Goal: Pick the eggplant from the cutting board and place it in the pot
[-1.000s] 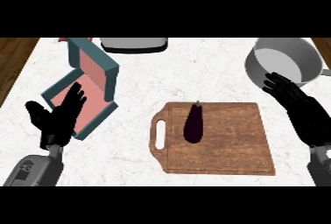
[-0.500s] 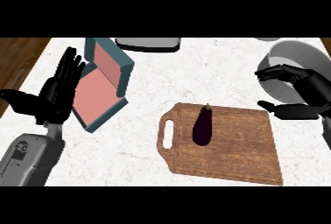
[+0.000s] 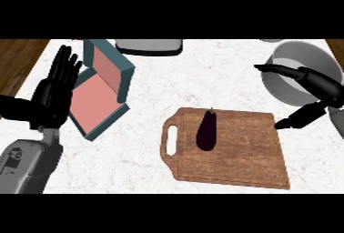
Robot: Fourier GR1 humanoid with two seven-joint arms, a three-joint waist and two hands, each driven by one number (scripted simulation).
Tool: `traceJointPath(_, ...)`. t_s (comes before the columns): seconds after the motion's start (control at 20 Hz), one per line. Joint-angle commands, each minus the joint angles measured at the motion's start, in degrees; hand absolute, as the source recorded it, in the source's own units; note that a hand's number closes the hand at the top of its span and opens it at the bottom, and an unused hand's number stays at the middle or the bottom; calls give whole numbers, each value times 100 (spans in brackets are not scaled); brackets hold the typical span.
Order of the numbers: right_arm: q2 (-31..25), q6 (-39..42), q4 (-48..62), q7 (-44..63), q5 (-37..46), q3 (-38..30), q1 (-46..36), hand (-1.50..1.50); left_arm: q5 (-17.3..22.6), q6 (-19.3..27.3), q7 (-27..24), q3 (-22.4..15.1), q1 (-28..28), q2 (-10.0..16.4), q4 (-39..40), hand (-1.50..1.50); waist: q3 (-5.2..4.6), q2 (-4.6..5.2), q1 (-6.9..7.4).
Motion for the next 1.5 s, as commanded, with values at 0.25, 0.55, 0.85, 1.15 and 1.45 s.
traceJointPath(0.25,304,742,102,760,1303,912,-1164,-150,-206,69,-126,104,148,-64,68,0,-17,-65,-215)
traceJointPath(0.55,759,1154,-176,1657,1618,944,-1207,-150,-35,-101,247,413,193,63,-148,0,-16,-89,-302)
traceJointPath(0.85,1593,1075,1,2387,2056,998,-958,-150,-216,-237,-106,424,396,-132,-92,0,-15,-76,-291)
traceJointPath(1.15,1713,940,493,1564,2752,937,-689,-150,-626,157,478,165,277,-480,-496,0,-10,-68,-279)
traceJointPath(1.45,2326,392,810,1368,3223,664,-714,-150,-437,-354,253,588,353,-361,-403,0,-11,-63,-261)
